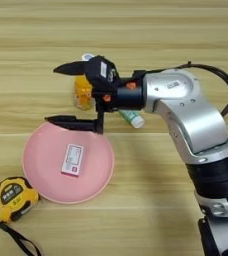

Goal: Move the objects on the table

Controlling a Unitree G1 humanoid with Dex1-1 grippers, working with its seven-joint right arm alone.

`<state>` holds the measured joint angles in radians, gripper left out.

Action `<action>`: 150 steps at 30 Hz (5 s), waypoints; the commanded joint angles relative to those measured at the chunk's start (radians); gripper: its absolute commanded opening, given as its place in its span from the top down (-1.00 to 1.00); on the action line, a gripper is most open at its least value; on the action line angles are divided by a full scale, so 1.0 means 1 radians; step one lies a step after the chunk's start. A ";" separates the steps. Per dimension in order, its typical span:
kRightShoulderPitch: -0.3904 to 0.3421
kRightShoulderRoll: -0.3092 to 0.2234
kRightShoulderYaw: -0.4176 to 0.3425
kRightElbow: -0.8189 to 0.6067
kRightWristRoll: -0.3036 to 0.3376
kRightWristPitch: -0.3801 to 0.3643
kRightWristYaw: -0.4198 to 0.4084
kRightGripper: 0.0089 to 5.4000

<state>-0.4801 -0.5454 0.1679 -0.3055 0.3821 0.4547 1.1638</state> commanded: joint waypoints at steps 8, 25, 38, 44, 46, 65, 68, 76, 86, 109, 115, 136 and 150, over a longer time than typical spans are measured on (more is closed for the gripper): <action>-0.092 0.041 0.121 0.062 -0.042 -0.019 0.023 -0.99; -0.129 0.124 0.278 0.259 -0.151 -0.075 0.141 -0.99; -0.120 0.165 0.366 0.321 -0.281 -0.249 0.185 -0.99; -0.130 0.189 0.397 0.366 -0.328 -0.298 0.198 -0.99; -0.131 0.193 0.408 0.380 -0.347 -0.317 0.201 -0.99; -0.138 0.265 0.474 0.481 -0.470 -0.470 0.199 -0.99; -0.148 0.299 0.470 0.512 -0.482 -0.494 0.174 -0.99; -0.151 0.349 0.479 0.550 -0.504 -0.516 0.158 -0.99; -0.146 0.366 0.490 0.569 -0.512 -0.505 0.185 -0.87; -0.172 0.396 0.397 0.479 -0.409 -0.376 0.212 -0.50; -0.183 0.368 0.328 0.405 -0.346 -0.304 0.208 -0.50; -0.140 0.138 0.107 0.472 -0.328 -0.325 0.143 -0.50; -0.153 0.179 0.136 0.630 -0.405 -0.420 0.040 -0.50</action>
<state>-0.5505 -0.3703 0.3231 0.3448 -0.0271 0.0744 1.2505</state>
